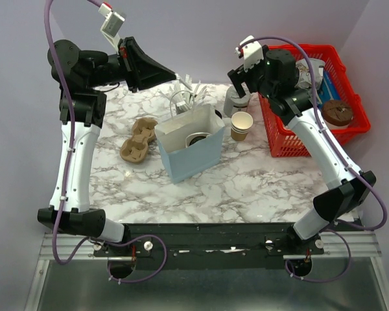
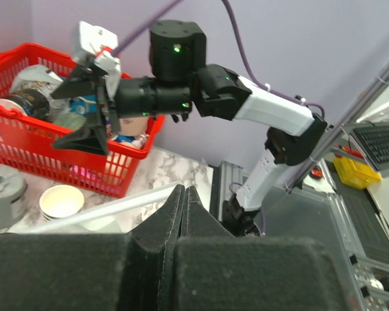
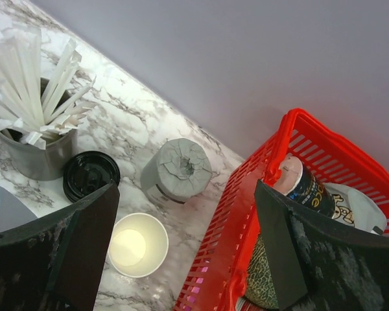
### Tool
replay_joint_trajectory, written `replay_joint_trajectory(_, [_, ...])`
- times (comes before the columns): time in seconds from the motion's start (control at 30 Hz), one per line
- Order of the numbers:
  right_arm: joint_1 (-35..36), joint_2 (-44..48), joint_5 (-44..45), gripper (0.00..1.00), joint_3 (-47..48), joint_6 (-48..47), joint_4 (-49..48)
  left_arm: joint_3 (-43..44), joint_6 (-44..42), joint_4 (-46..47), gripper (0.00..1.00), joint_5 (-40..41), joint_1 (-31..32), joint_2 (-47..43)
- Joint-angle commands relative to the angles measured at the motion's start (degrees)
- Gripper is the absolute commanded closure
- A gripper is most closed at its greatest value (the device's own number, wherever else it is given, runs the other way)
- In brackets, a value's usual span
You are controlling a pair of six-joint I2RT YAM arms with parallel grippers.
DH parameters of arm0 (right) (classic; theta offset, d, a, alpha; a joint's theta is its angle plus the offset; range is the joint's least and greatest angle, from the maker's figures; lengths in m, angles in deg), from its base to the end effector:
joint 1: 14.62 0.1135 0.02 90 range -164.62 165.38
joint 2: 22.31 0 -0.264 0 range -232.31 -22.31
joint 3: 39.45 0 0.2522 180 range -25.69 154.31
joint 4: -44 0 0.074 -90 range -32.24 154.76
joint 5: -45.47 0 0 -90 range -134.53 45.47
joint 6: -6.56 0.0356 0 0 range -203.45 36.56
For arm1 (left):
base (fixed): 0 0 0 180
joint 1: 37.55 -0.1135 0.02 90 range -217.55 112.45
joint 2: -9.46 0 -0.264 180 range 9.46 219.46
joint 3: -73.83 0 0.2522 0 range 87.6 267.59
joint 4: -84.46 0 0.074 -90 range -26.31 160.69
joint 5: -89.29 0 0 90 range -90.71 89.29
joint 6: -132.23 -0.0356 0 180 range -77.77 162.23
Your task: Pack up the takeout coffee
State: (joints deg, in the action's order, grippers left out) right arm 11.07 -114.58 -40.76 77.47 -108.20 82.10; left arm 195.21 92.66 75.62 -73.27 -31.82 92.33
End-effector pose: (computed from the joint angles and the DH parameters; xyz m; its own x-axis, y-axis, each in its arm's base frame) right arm 0.3310 0.1566 0.4570 -0.0333 -0.4798 -0.8768 -0.4283 0.7995 -0.4212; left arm 0.2535 -0.0596 0.5744 -0.3451 -0.1976 -0.9175 0.9241 0.0991 -0.3689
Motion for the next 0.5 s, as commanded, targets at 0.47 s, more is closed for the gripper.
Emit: replay_joint_trajectory(0.47, [-0.38, 0.77, -0.08, 0.07, -3.48, 1.73, -1.66, -9.87, -3.42, -4.51, 1.0, -4.0, 3.23, -1.92])
